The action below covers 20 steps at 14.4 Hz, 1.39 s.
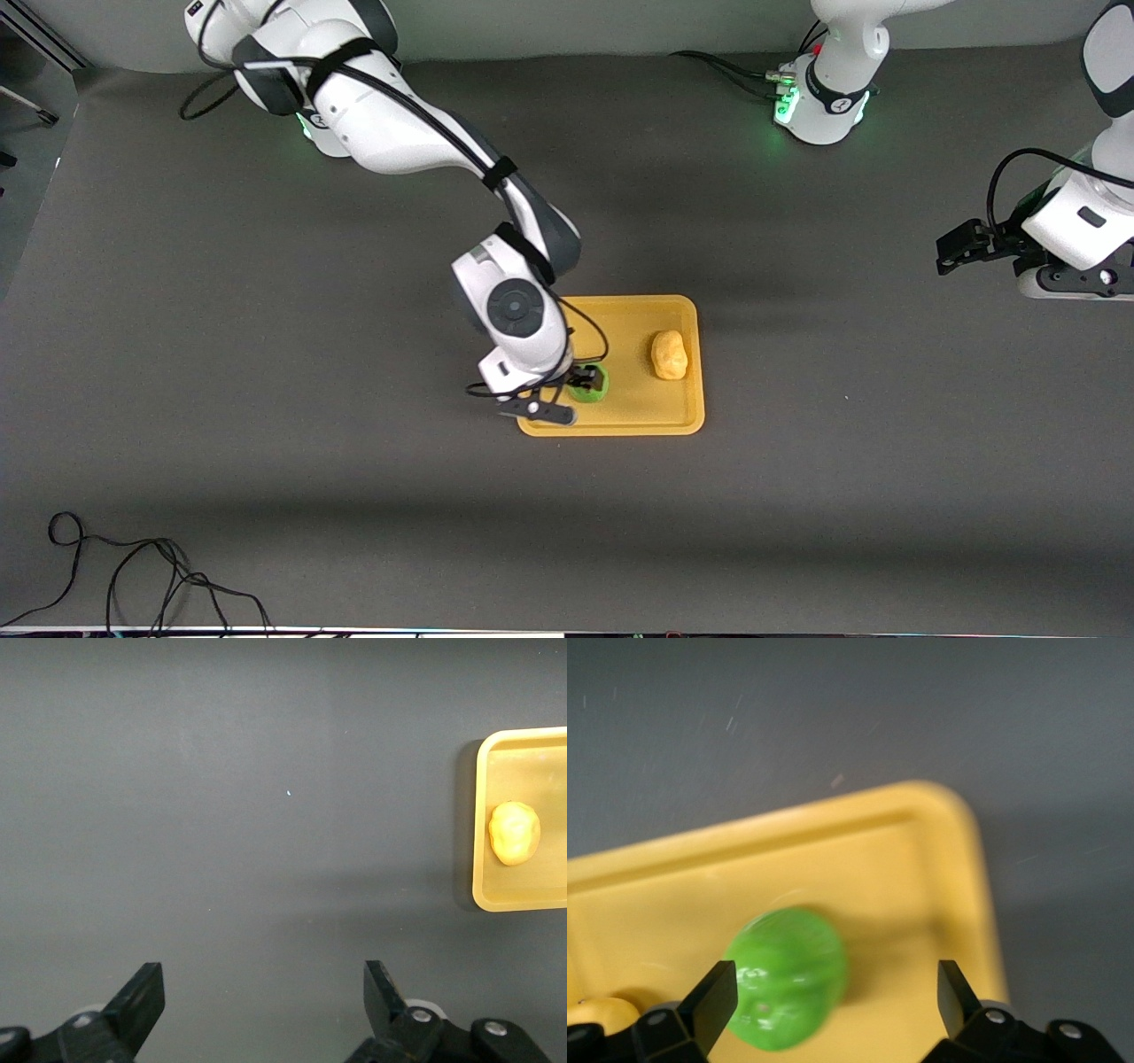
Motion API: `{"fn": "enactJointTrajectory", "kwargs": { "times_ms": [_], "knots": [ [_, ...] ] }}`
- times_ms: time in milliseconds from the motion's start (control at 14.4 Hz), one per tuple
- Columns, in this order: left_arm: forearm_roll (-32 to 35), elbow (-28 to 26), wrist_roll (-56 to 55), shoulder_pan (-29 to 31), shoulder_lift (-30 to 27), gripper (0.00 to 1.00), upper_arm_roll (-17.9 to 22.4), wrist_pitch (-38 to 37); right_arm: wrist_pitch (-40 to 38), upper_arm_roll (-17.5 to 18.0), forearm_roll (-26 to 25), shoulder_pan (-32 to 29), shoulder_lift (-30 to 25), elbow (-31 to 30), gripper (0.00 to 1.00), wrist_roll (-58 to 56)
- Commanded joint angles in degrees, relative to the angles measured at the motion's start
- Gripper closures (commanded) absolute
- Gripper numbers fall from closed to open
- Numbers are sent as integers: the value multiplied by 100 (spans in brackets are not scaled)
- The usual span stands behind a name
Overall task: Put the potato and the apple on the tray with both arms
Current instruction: 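Open the right gripper to release the apple and lift away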
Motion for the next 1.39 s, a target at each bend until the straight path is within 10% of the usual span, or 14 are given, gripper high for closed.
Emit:
{"fn": "enactJointTrajectory", "kwargs": {
  "times_ms": [0,972,1181,1319],
  "knots": [
    [-63,-25,127,42,-94,0,-1,-111,-812,16,-58,-537,-719,-192,0,-457],
    [-54,-52,118,33,-58,0,-1,-32,-2192,-1469,-471,-1127,-4358,-2680,0,-3112],
    [-46,-60,118,24,-41,0,-1,-14,-2274,-1374,-471,-1478,-4482,-2732,0,-3130],
    [-46,-52,83,15,-50,0,-9,-23,-2212,-526,-454,-2422,-4456,-2733,0,-3165]
  ]
}}
